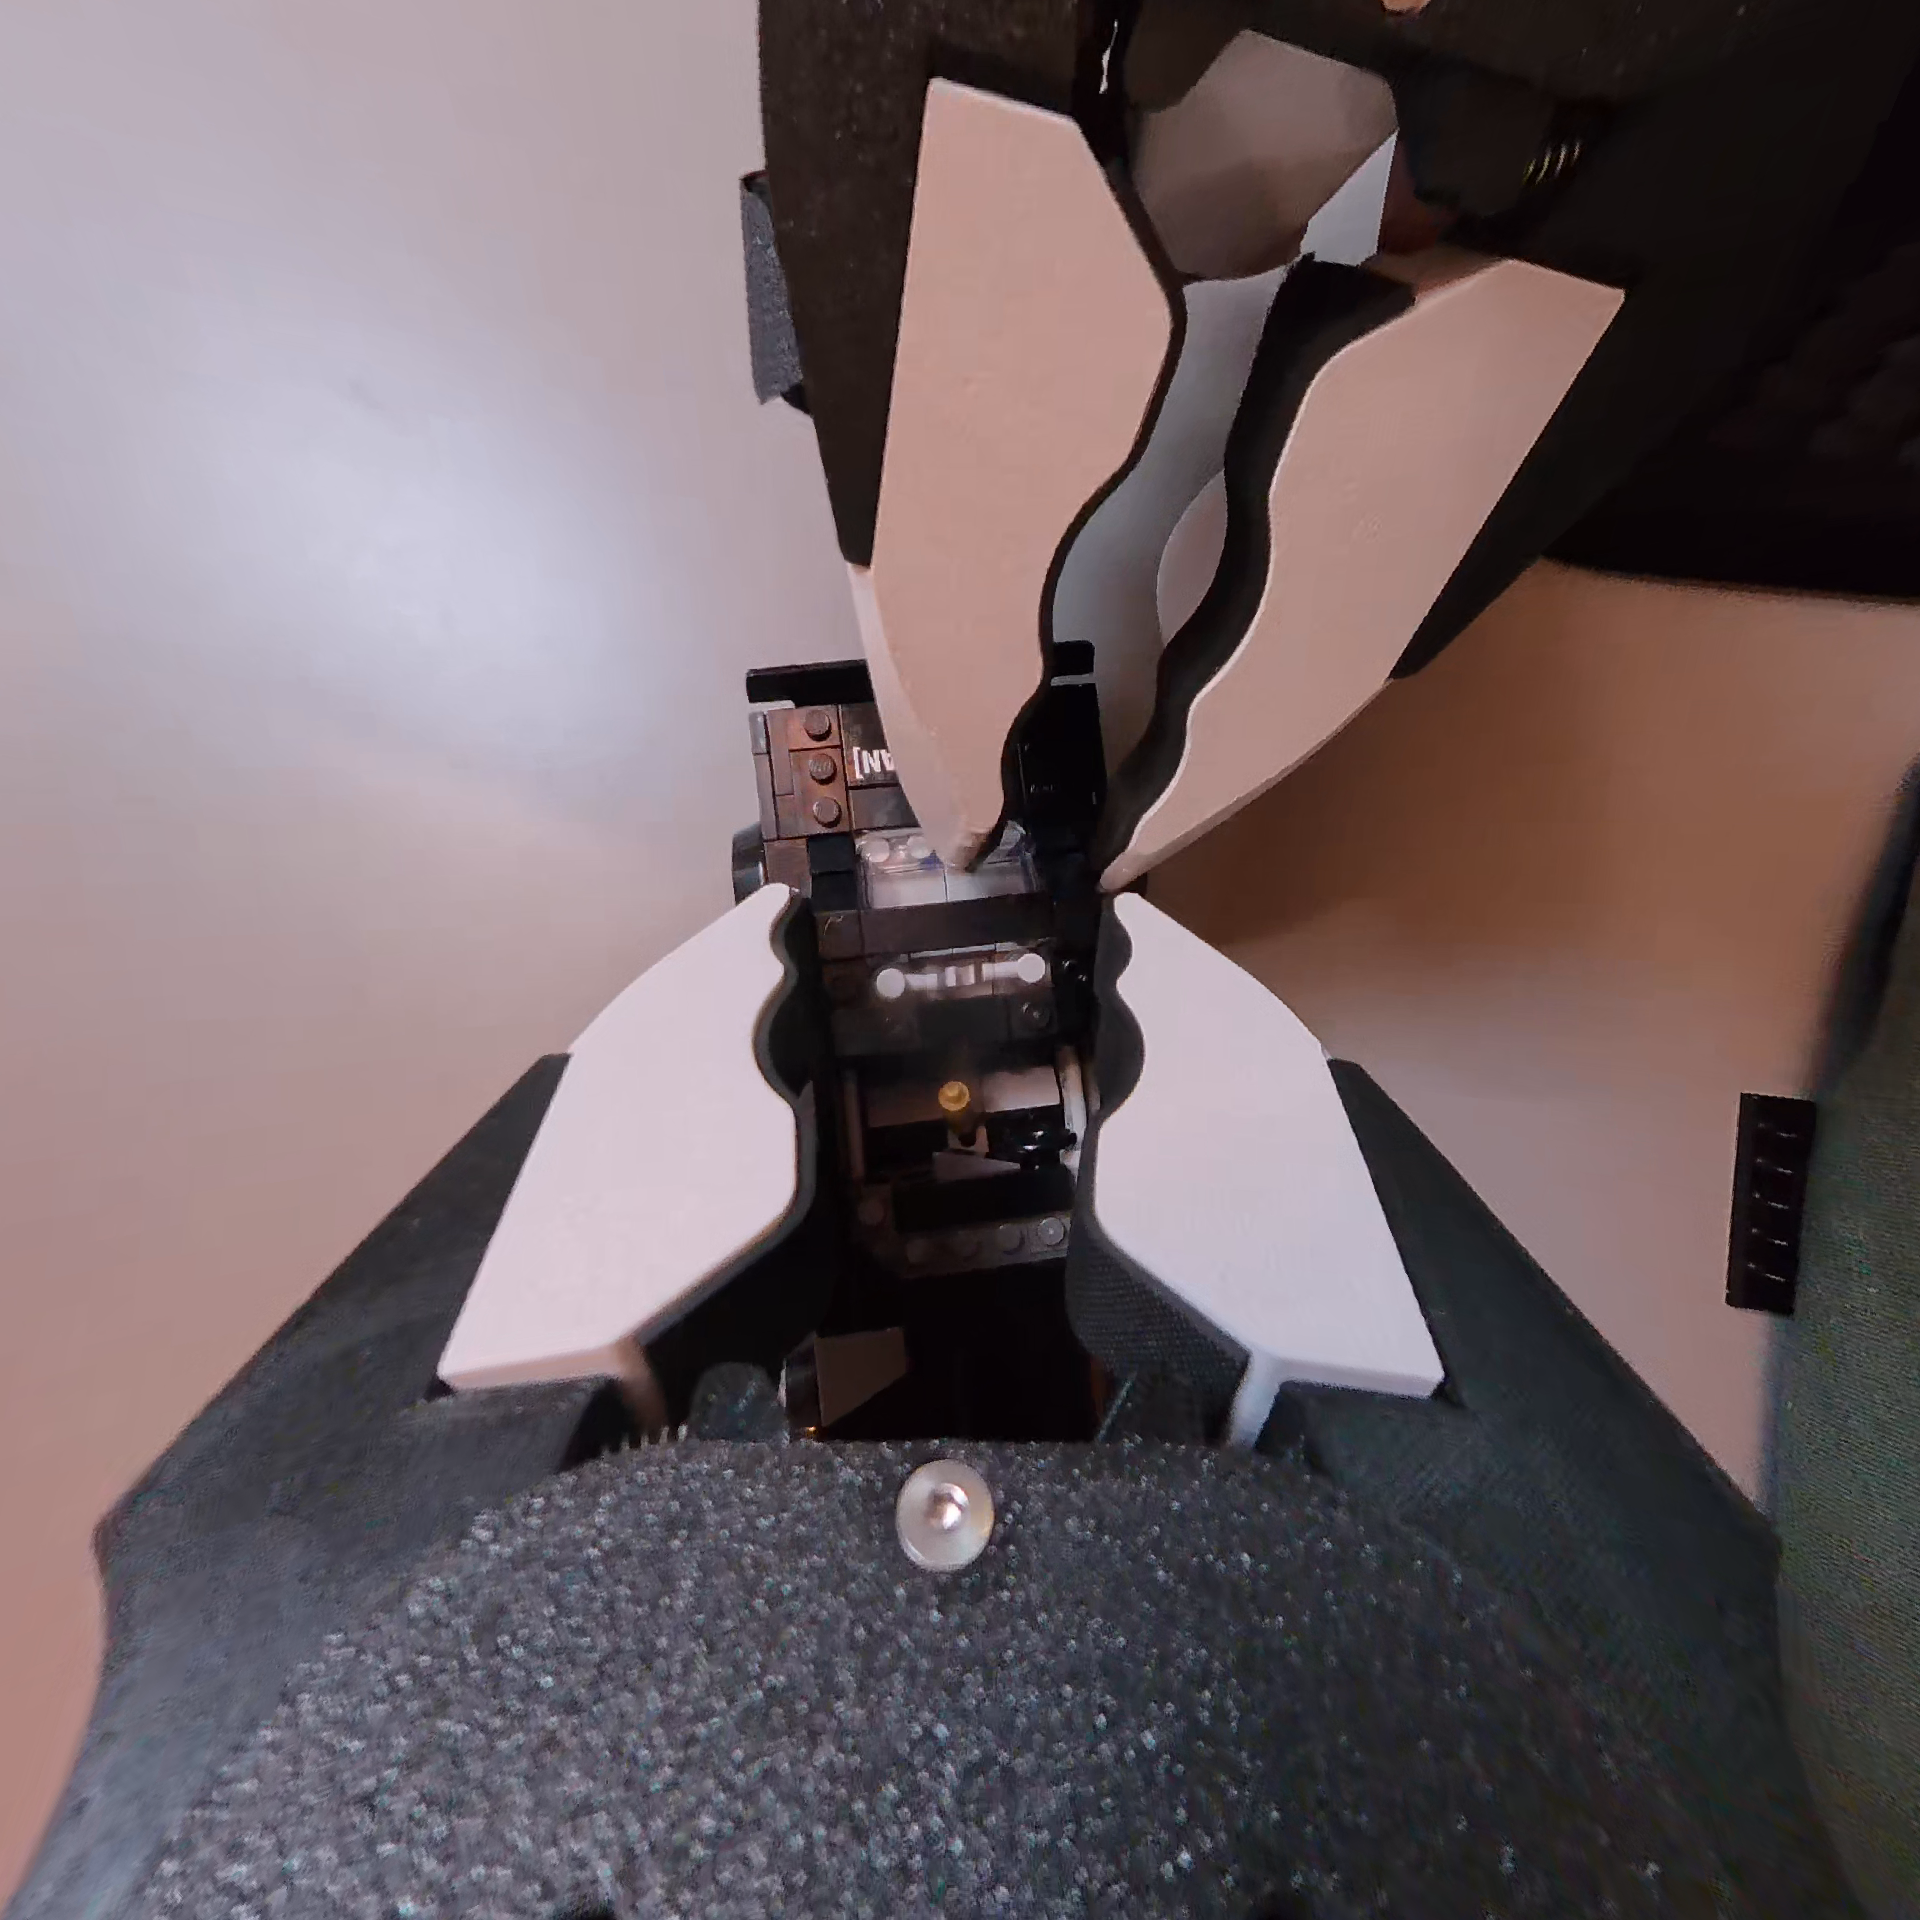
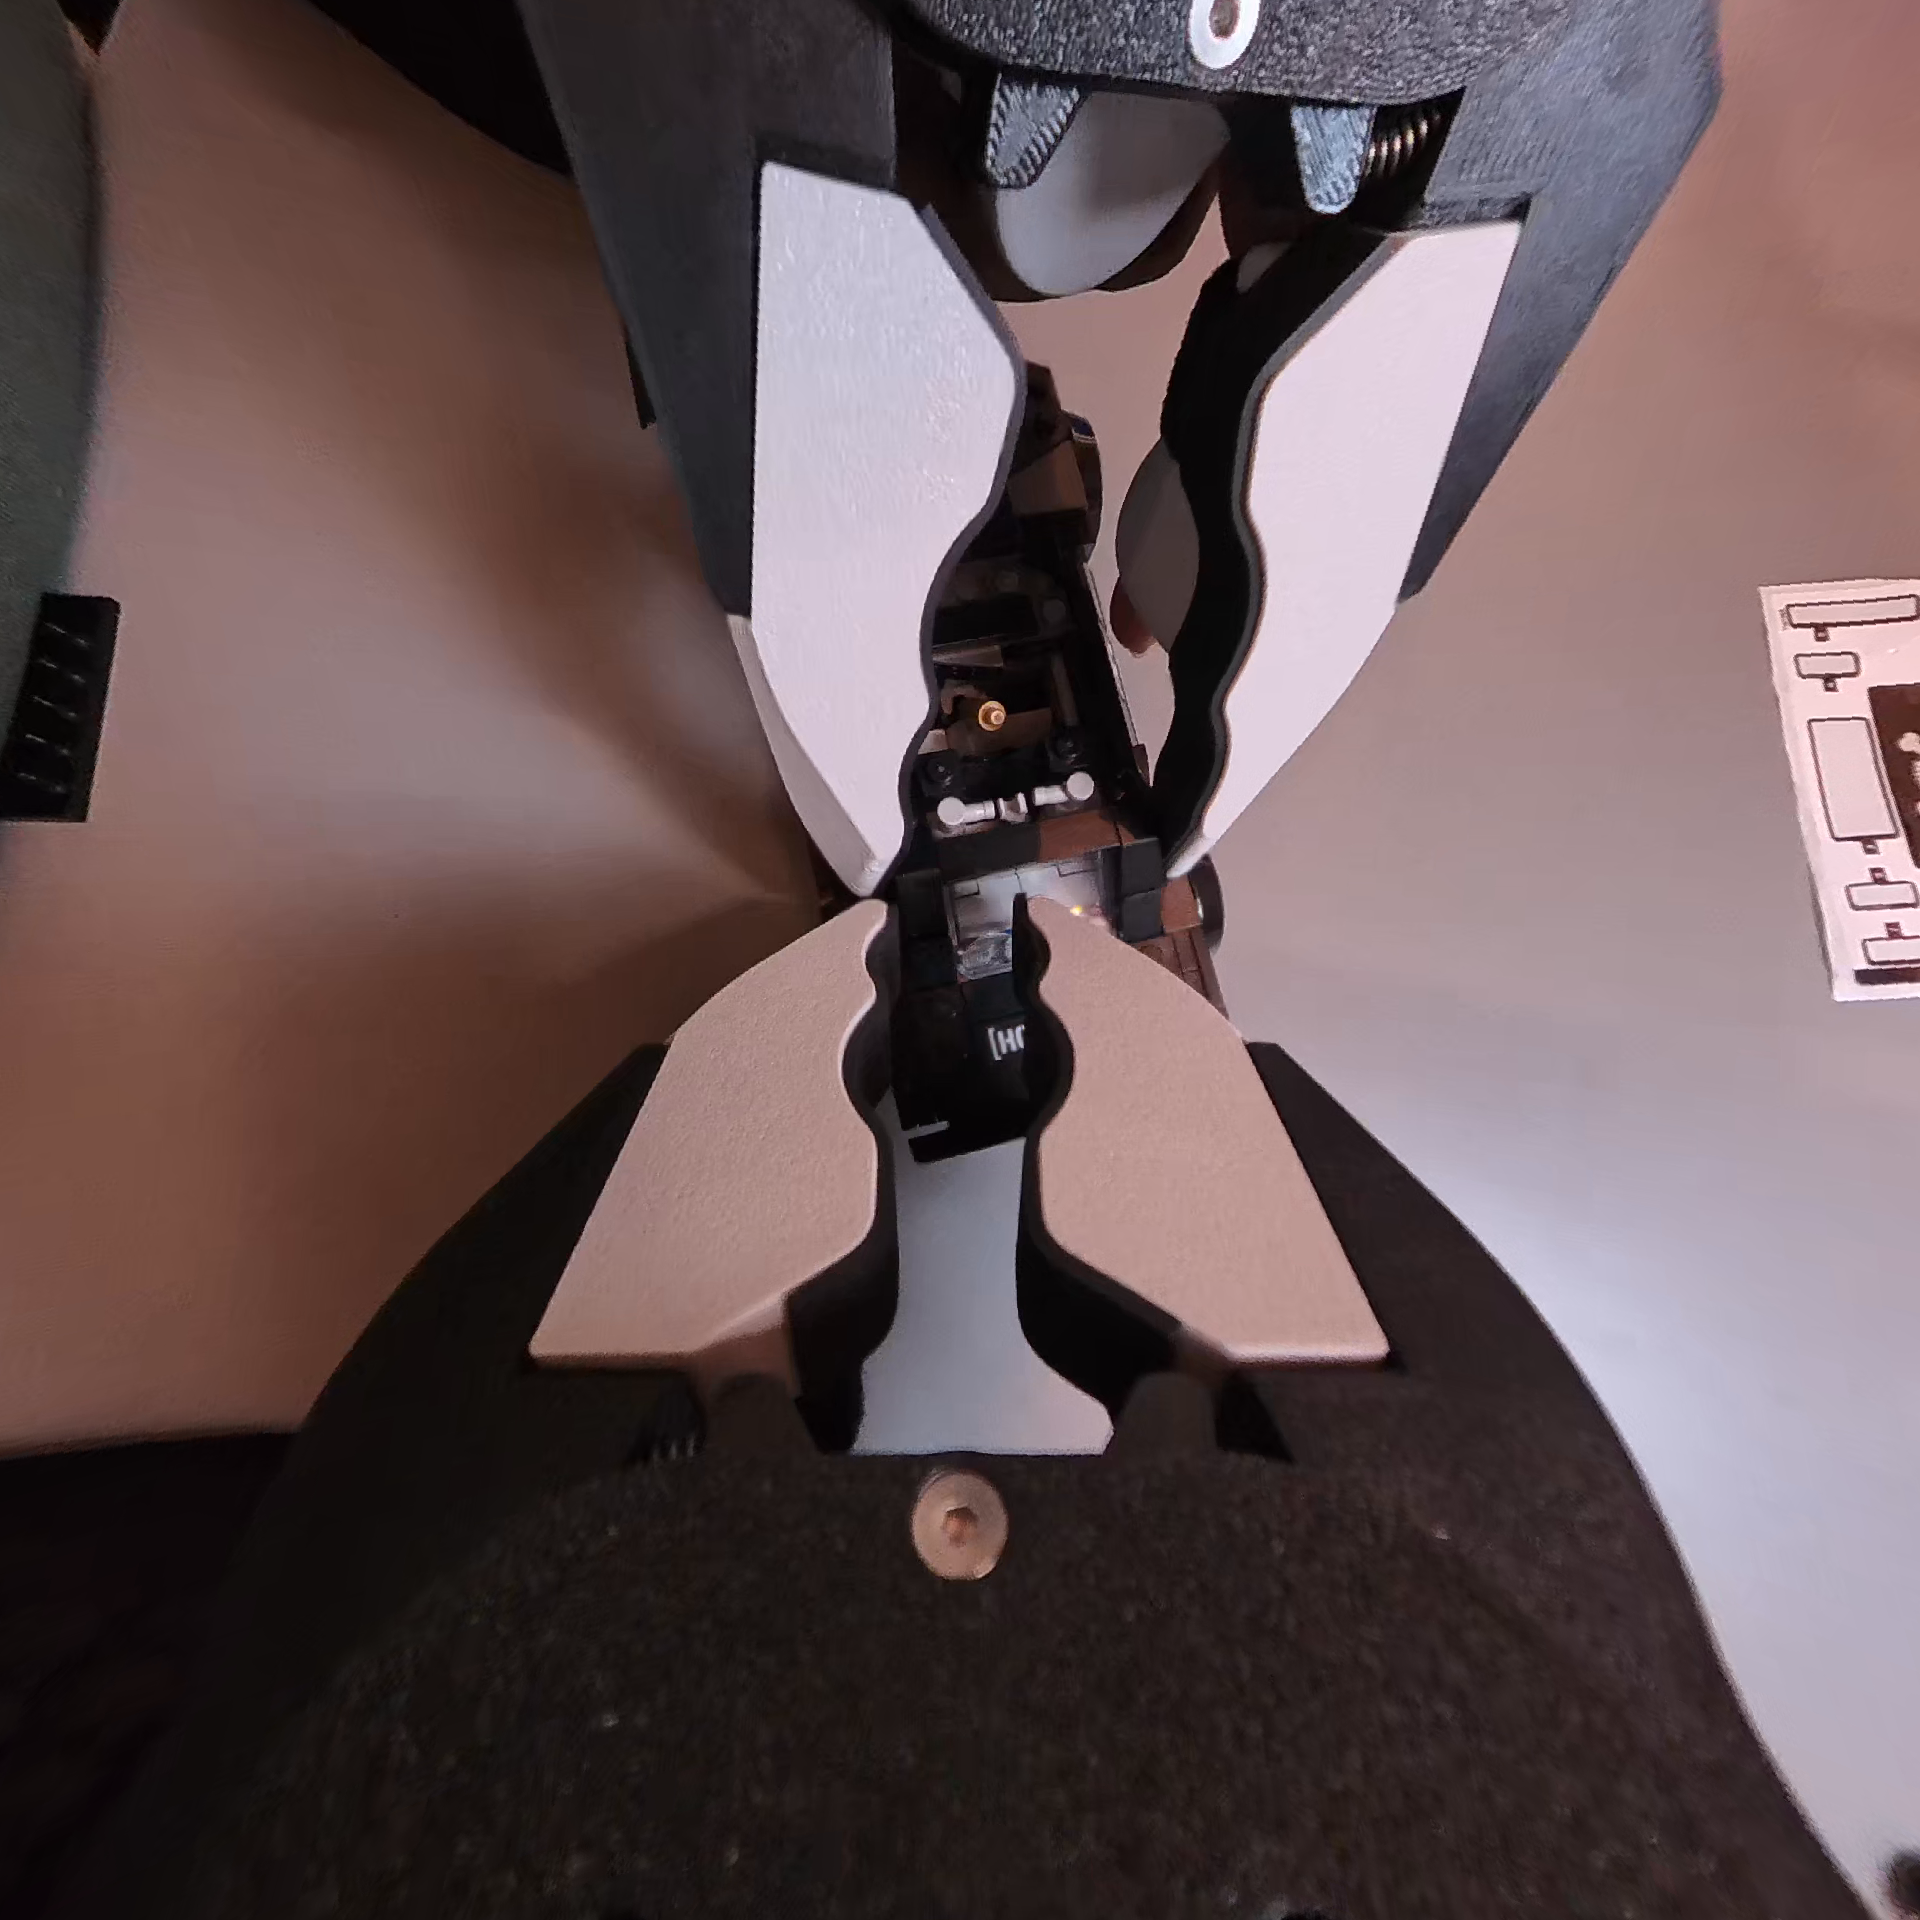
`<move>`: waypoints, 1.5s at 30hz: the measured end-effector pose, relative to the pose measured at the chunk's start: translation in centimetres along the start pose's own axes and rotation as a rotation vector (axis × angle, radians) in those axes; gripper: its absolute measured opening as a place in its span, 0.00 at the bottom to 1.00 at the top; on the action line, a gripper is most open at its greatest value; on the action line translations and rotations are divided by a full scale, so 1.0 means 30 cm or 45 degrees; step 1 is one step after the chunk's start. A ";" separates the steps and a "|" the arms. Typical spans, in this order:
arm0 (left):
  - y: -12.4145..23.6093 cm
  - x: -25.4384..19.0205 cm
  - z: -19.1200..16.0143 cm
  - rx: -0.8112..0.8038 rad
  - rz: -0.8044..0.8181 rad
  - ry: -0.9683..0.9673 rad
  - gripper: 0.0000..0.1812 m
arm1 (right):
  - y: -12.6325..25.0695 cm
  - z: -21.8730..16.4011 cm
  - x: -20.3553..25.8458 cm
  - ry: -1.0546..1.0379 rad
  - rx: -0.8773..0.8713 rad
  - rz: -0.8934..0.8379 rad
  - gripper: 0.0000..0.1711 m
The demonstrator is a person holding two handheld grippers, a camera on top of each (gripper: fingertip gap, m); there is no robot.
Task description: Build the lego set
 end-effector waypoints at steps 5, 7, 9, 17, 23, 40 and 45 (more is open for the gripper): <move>0.002 -0.003 -0.002 0.028 -0.002 -0.010 0.29 | 0.036 0.009 0.025 0.065 -0.082 -0.001 0.06; 0.002 -0.003 -0.001 0.036 -0.004 -0.011 0.29 | 0.038 0.022 0.036 0.091 -0.106 -0.019 0.05; 0.001 -0.004 0.000 0.042 -0.006 -0.016 0.29 | 0.026 0.021 0.029 0.097 -0.090 -0.055 0.04; -0.003 -0.008 0.004 0.043 -0.015 -0.019 0.29 | 0.025 0.010 0.014 0.104 -0.019 -0.072 0.00; -0.004 -0.008 0.006 0.038 -0.016 -0.019 0.29 | 0.022 0.012 0.034 0.130 0.017 -0.036 0.03; -0.007 -0.007 0.000 0.036 -0.003 -0.088 0.30 | 0.010 0.011 0.038 -0.029 0.097 0.025 0.00; -0.005 -0.006 0.000 0.002 -0.027 -0.084 0.30 | 0.008 0.011 0.037 -0.099 0.095 0.068 0.00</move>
Point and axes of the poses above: each gripper's, where its closed fingertips meet, y back along the fingers, z out of its top, x = y × z across the jaws, the point moved 1 cm from there along y, back along the fingers, and after that the axes turned 13 degrees about -y, right-handed, at the moved point
